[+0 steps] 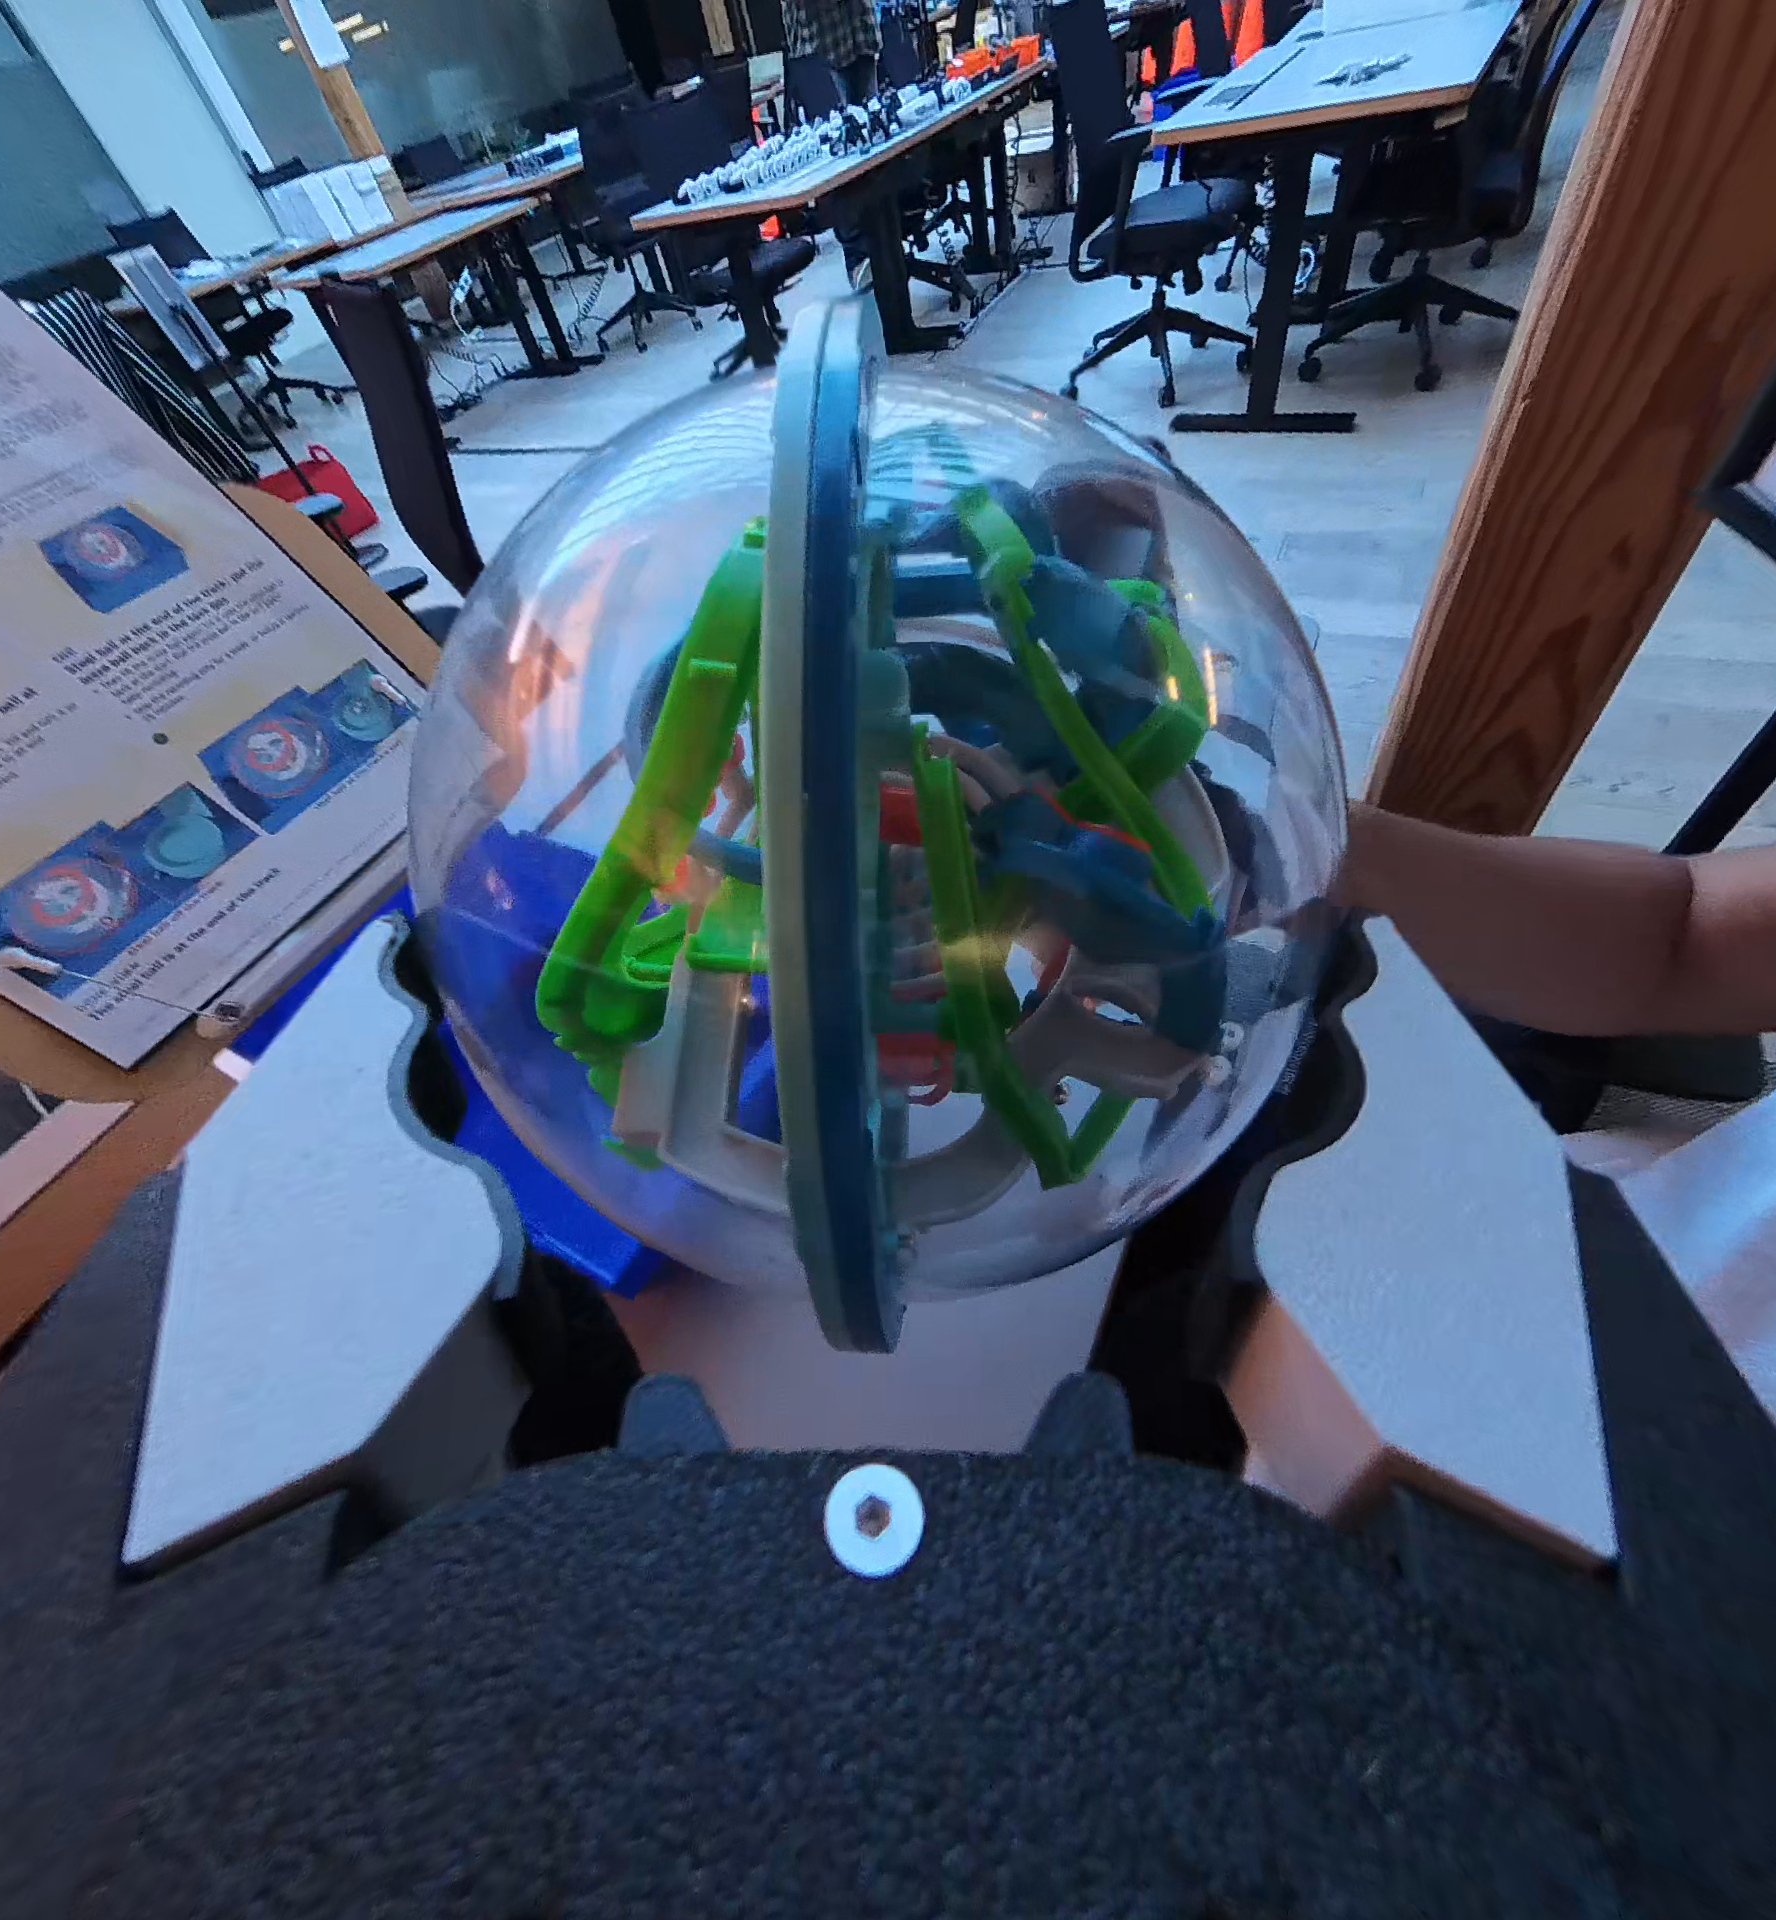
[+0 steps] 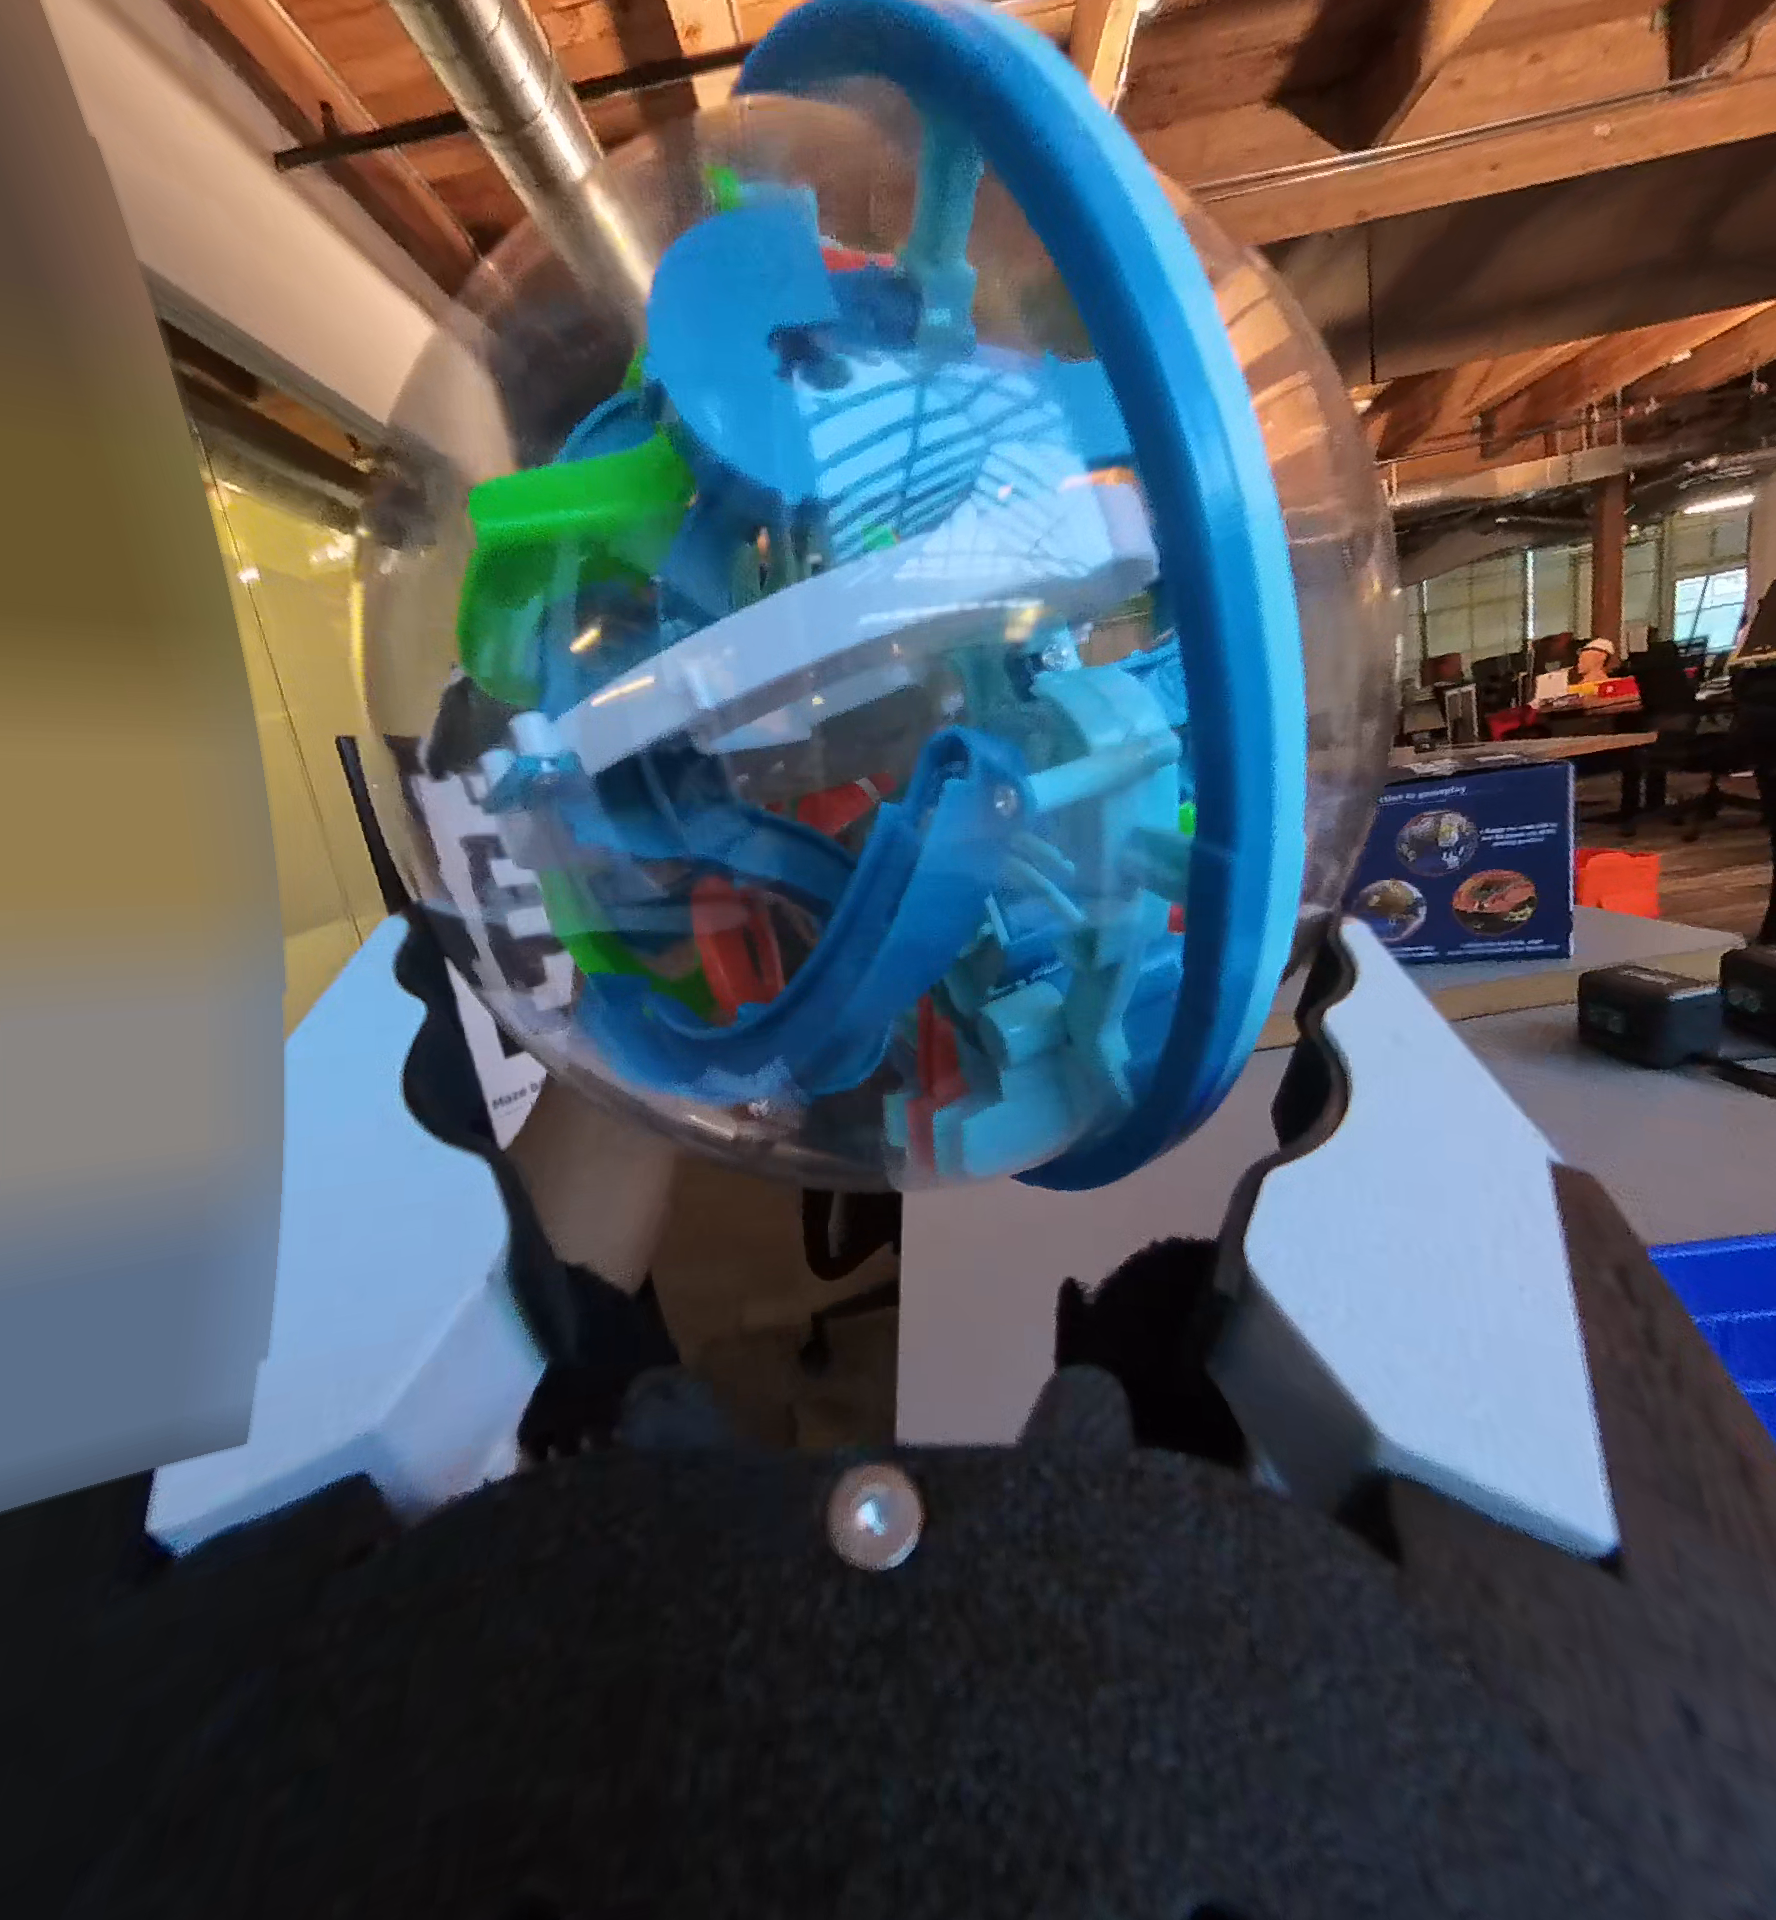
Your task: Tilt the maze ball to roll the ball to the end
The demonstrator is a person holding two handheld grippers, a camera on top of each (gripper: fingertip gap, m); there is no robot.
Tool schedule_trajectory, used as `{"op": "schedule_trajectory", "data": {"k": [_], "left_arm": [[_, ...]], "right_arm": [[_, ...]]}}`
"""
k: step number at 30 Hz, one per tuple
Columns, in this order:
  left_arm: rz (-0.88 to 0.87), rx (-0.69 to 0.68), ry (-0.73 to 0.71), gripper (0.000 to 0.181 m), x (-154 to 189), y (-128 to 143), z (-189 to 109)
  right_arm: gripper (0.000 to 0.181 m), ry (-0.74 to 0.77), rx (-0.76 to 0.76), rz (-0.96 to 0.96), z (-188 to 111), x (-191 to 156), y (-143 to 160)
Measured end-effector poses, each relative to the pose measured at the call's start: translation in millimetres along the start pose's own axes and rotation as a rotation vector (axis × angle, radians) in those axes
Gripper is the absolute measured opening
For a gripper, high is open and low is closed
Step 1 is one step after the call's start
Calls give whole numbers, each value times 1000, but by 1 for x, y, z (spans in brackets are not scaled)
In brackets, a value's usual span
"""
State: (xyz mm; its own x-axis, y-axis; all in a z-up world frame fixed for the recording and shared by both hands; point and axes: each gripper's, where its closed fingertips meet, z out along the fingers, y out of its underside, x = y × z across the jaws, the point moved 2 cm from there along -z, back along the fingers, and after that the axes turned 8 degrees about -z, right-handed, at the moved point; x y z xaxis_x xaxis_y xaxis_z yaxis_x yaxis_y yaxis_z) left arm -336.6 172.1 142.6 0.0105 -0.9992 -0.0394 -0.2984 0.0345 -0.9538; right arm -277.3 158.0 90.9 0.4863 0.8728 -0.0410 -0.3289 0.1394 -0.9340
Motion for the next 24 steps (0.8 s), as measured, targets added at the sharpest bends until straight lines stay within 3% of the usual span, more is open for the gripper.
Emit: {"op": "schedule_trajectory", "data": {"k": [17,20,24], "left_arm": [[-121,-72,32,158,-16,5,15],[-44,-34,50,158,-14,4,14],[153,54,72,159,-1,2,6]], "right_arm": [[154,50,-6,129,-6,14,7],[154,57,-16,50,-7,13,6],[155,75,-33,-203,-7,3,-6]]}}
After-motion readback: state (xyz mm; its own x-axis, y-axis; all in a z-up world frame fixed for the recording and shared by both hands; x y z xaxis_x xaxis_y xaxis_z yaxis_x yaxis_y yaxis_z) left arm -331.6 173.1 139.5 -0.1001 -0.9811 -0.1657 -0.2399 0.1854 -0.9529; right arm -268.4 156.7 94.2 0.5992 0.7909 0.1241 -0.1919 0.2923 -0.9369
